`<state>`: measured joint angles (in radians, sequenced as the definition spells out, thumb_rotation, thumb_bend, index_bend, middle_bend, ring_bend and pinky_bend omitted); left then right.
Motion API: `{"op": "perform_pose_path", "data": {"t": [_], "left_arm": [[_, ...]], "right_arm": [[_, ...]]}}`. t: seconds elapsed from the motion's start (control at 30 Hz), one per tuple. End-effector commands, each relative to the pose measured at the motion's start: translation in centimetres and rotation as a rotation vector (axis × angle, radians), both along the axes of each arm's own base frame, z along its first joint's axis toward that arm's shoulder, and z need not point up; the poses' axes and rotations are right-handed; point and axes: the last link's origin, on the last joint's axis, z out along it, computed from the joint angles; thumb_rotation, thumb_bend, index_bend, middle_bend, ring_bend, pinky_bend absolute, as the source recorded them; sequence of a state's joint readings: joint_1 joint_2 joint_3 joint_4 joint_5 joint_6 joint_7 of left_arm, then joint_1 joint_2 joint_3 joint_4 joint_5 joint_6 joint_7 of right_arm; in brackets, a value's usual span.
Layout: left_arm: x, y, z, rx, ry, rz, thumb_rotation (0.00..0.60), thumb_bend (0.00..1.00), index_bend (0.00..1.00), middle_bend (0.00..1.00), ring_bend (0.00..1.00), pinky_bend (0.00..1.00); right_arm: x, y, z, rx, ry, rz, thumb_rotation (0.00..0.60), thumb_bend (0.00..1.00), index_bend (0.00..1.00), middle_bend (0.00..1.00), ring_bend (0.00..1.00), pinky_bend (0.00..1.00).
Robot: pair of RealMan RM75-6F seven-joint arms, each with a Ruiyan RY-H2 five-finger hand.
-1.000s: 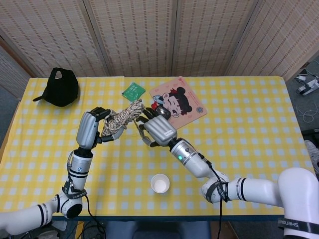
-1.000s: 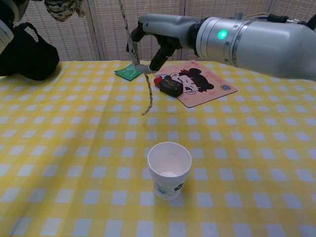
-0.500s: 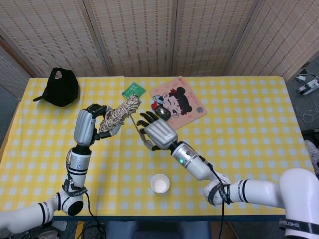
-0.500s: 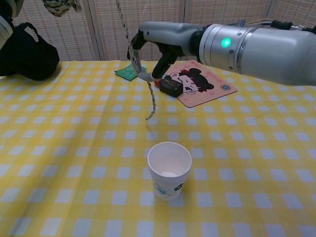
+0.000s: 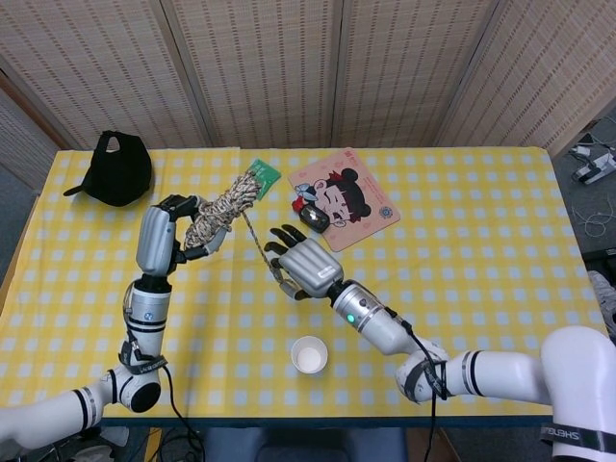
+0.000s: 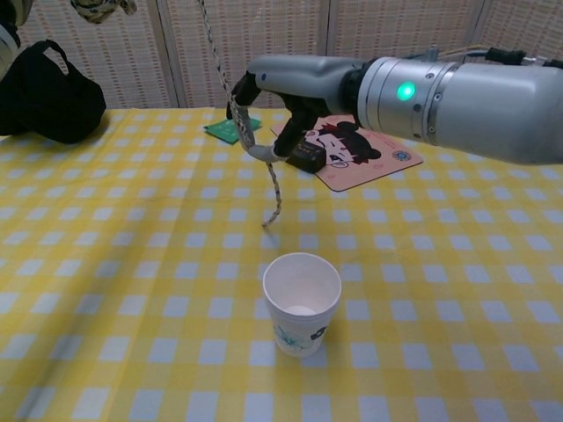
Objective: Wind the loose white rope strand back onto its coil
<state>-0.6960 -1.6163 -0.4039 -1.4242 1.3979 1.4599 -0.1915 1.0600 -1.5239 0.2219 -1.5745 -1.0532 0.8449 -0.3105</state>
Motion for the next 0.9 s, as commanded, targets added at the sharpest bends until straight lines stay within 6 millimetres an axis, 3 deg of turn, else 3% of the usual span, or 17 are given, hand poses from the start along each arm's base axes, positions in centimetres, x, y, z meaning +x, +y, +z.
{"op": "perform_pose_path", "data": {"t": [0.03, 0.13, 0.27, 0.43, 0.67, 0.9], "left_arm": [[-0.1, 0.0, 0.0, 0.001, 0.002, 0.0, 0.6, 0.36, 0.78, 0.81, 0.64, 0.49], [-0.2, 0.0, 0.0, 0.001, 0.003, -0.001, 0.6, 0.36, 0.78, 0.81, 0.64, 0.49], [-0.4, 0.0, 0.2, 0.006, 0.009, -0.004, 0.6, 0.36, 0.78, 0.81, 0.64, 0.49], [-0.9, 0.0, 0.4, 0.009, 0.033, 0.003, 0.6, 0.36, 0.78, 0.81, 0.64, 0.49], [-1.9, -0.1, 0.6, 0.014, 0.063, 0.012, 0.6, 0.36, 0.78, 0.81, 0.64, 0.49], [-2.9, -0.3, 0.8, 0.027, 0.113, 0.014, 0.6, 0.36, 0.78, 0.81, 0.64, 0.49]], "right_arm": [[0.1, -0.2, 0.4, -0.005, -0.014, -0.012, 0.6, 0.31, 0.3, 0.13, 0.0, 0.0], [0.1, -0.4, 1.1, -0.015, -0.032, -0.025, 0.6, 0.27, 0.1, 0.08, 0.0, 0.0], [-0.4, -0.8, 2.7, -0.05, -0.047, -0.037, 0.6, 0.25, 0.0, 0.05, 0.0, 0.0], [-2.2, -0.8, 5.4, -0.104, -0.049, -0.061, 0.6, 0.25, 0.0, 0.04, 0.0, 0.0], [-6.4, 0.2, 9.0, -0.183, -0.025, -0.107, 0.6, 0.27, 0.0, 0.05, 0.0, 0.0], [-13.1, 3.0, 13.3, -0.284, 0.015, -0.199, 0.6, 0.34, 0.02, 0.08, 0.0, 0.0]]}}
